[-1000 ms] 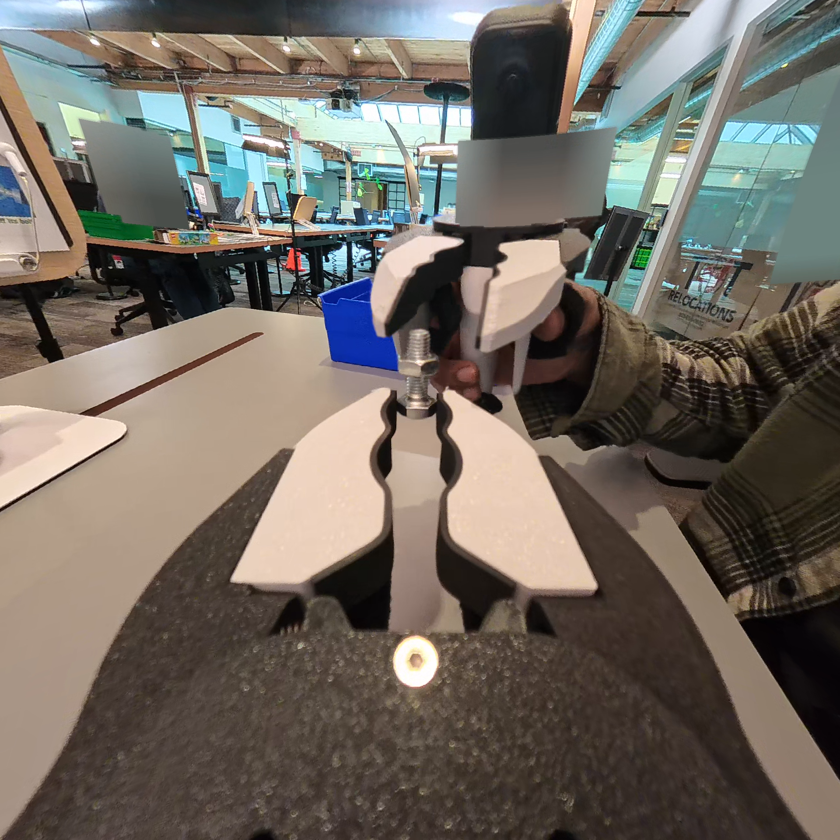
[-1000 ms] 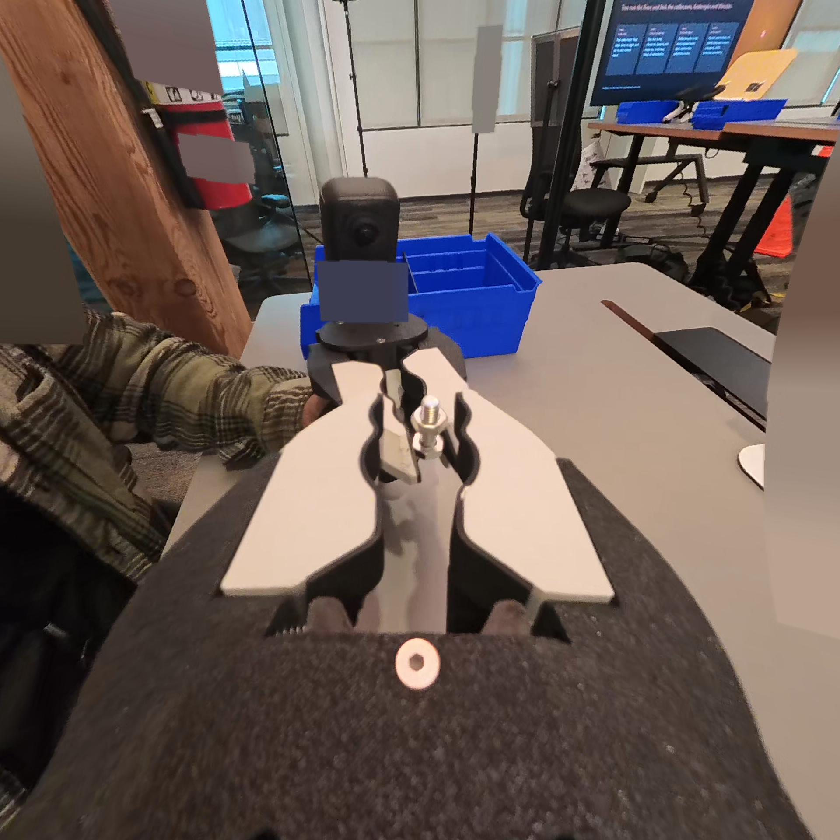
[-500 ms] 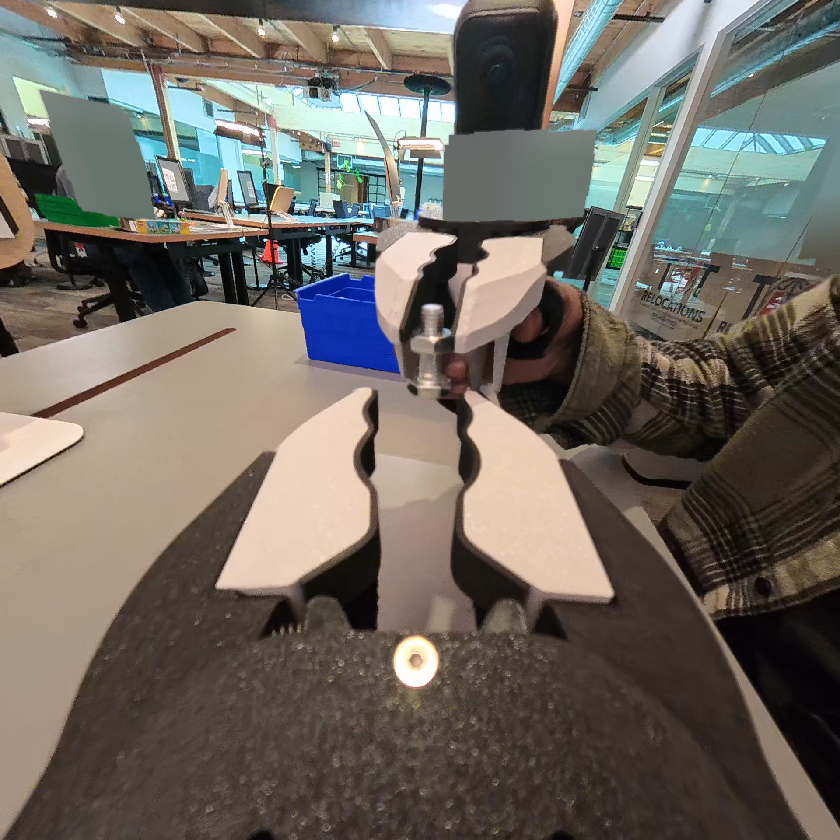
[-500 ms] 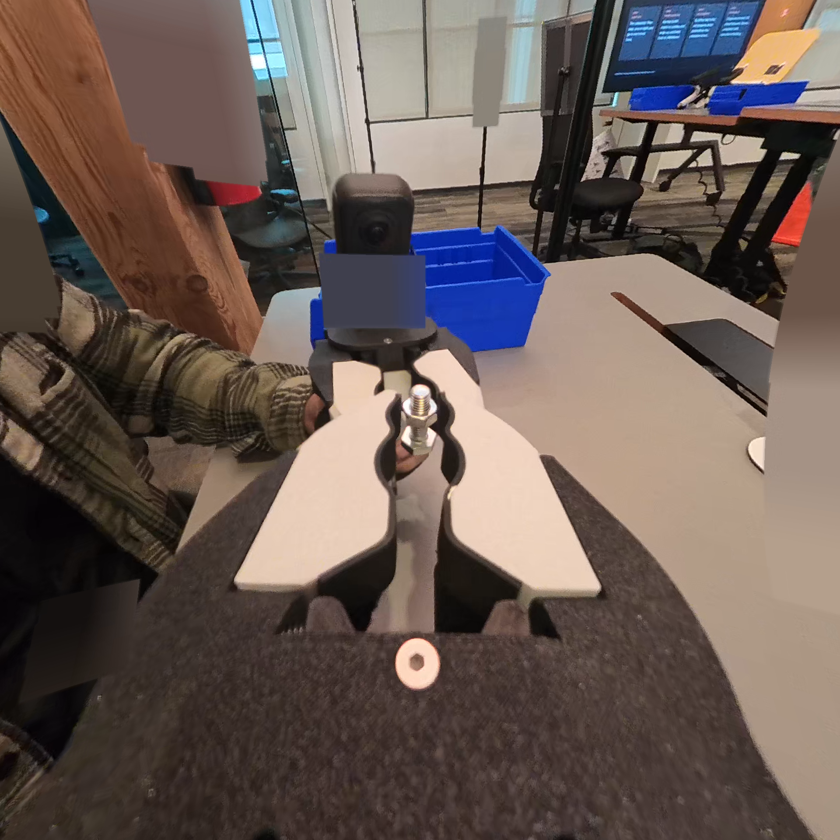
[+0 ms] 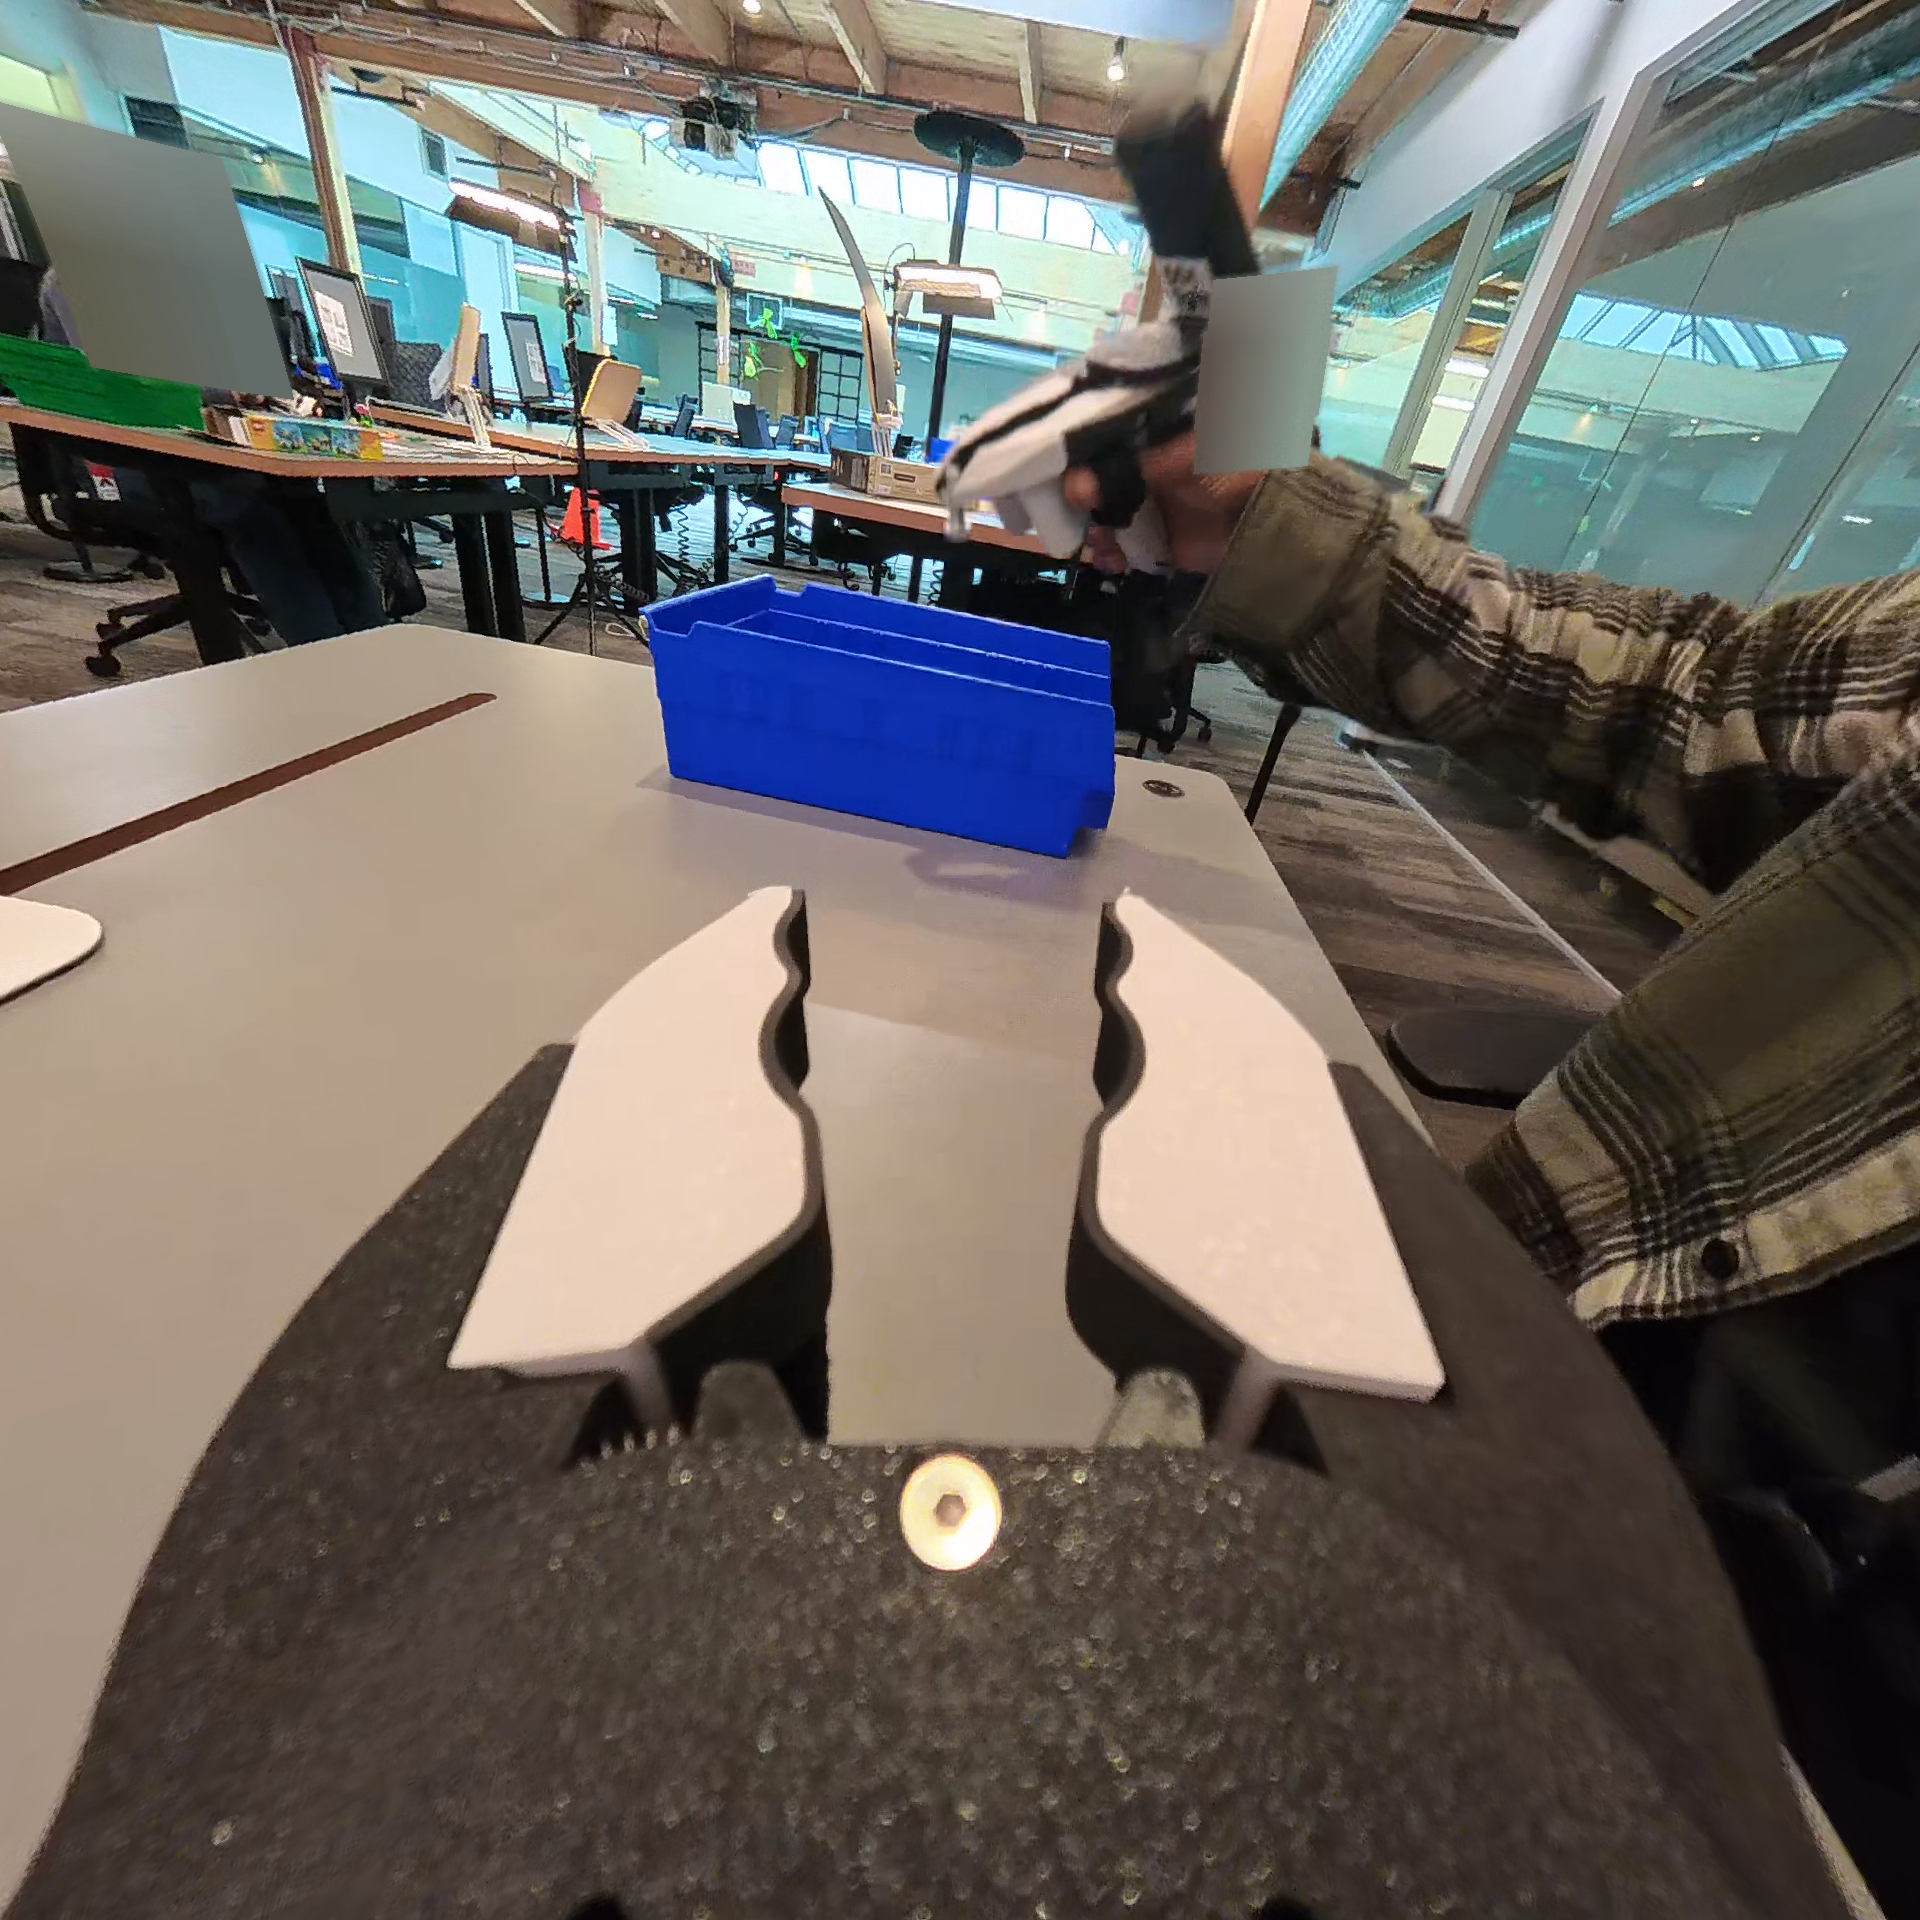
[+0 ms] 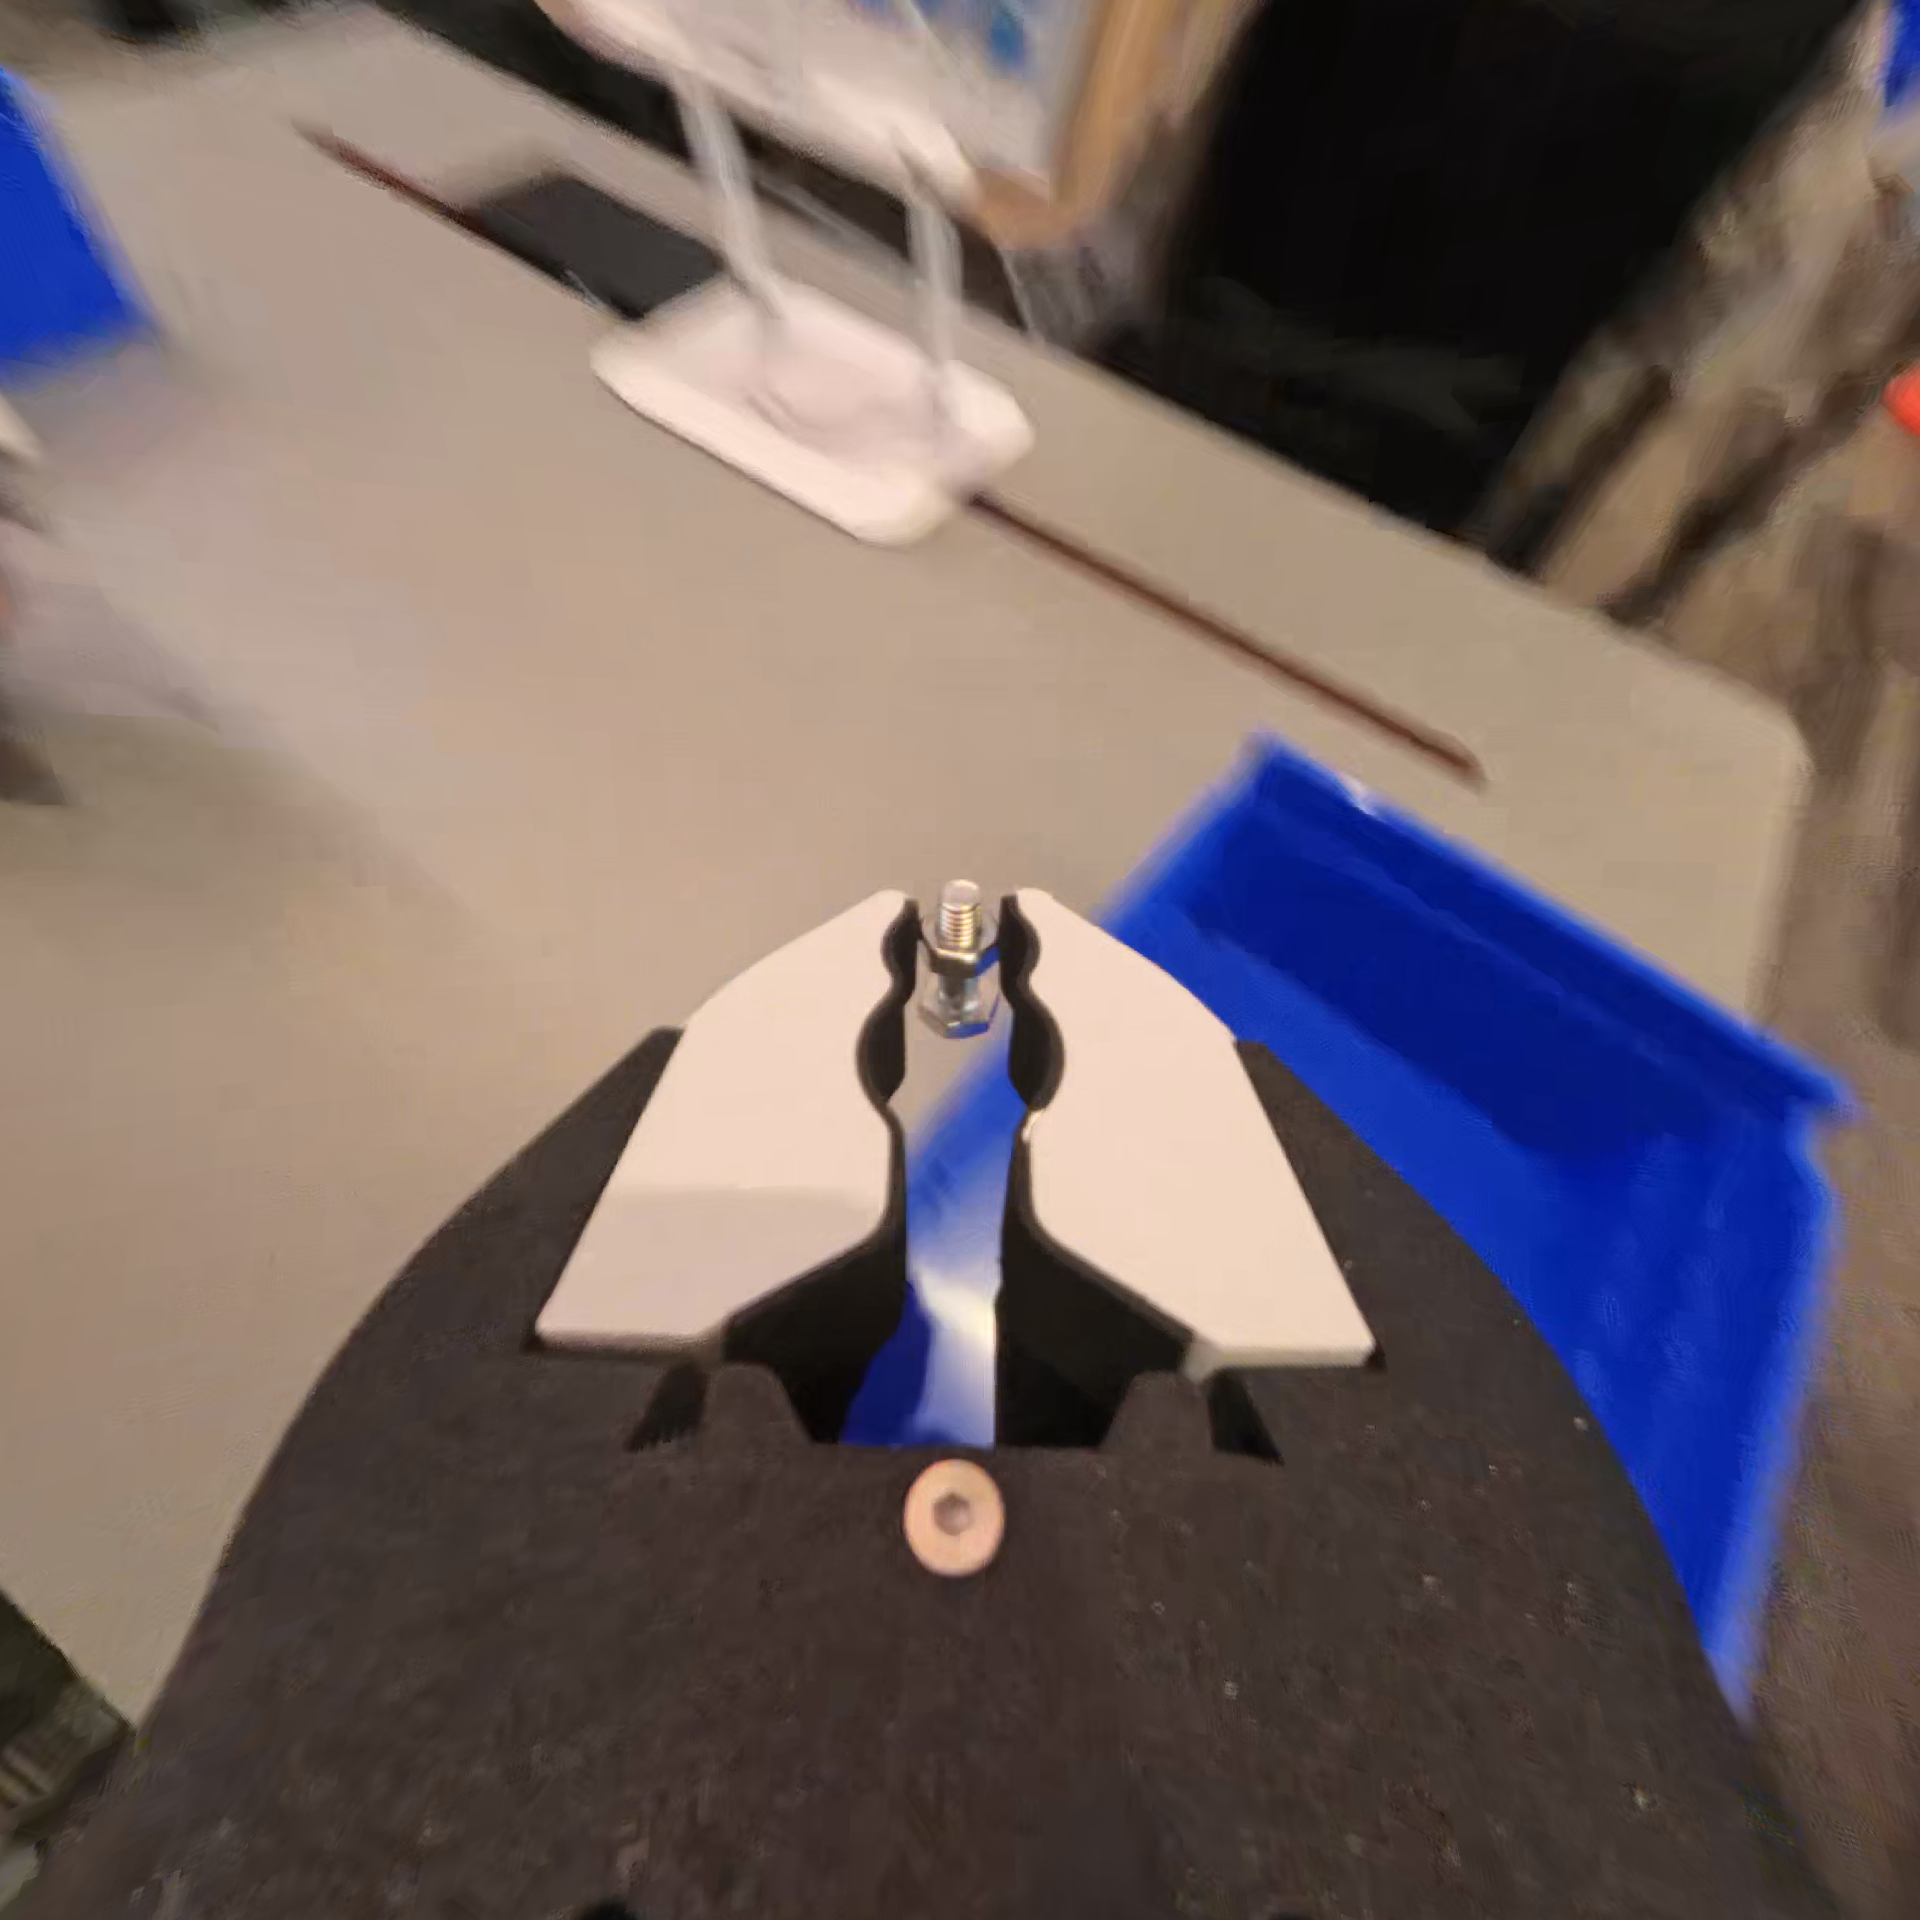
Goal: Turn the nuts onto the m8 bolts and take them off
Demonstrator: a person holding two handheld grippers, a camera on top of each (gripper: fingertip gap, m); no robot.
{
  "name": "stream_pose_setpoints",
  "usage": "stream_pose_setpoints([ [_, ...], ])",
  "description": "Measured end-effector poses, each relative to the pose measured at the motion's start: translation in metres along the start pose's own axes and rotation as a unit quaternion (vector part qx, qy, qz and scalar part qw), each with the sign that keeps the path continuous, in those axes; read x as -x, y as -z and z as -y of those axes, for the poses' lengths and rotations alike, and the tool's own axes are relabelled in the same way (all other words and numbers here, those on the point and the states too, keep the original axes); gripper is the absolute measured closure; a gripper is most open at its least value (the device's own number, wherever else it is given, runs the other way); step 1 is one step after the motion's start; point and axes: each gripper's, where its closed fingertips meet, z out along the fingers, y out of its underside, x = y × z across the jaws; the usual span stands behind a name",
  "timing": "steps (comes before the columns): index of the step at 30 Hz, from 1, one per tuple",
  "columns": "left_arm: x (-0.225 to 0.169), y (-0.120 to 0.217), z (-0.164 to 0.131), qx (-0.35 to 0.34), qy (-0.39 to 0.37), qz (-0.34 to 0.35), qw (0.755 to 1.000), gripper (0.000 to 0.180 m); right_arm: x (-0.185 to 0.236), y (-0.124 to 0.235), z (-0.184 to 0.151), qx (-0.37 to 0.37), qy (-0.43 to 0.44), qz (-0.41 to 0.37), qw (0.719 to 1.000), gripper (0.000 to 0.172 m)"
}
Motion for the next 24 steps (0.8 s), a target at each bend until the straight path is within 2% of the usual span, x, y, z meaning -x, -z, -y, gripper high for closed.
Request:
stream_pose_setpoints([
  [2,0.001,0.0,0.0,0.005,-0.007,0.004,1.0,0.129,-0.037,0.008,-0.047,0.062,-0.043,-0.033,0.997,0.157],
  [6,0.004,0.001,0.0,0.008,-0.007,0.011,1.0,0.13,-0.06,0.003,-0.127,0.174,-0.095,-0.044,0.979,0.157],
  [10,0.004,0.002,0.001,0.02,0.001,0.02,1.0,0.131,-0.066,-0.007,-0.171,0.258,-0.113,-0.061,0.958,0.156],
  [14,0.001,0.007,0.005,0.03,0.002,0.034,0.999,0.134,-0.07,-0.013,-0.19,0.314,-0.13,-0.074,0.937,0.156],
  [17,-0.003,0.011,0.008,0.028,0.01,0.044,0.999,0.134,-0.072,-0.014,-0.191,0.321,-0.129,-0.076,0.935,0.155],
  [21,-0.007,0.02,0.013,0.024,0.009,0.061,0.998,0.134,-0.078,-0.011,-0.178,0.283,-0.117,-0.092,0.947,0.12],
  [24,-0.01,0.027,0.019,0.018,0.013,0.071,0.997,0.134,-0.082,0.002,-0.152,0.223,-0.115,-0.123,0.96,0.101],
])
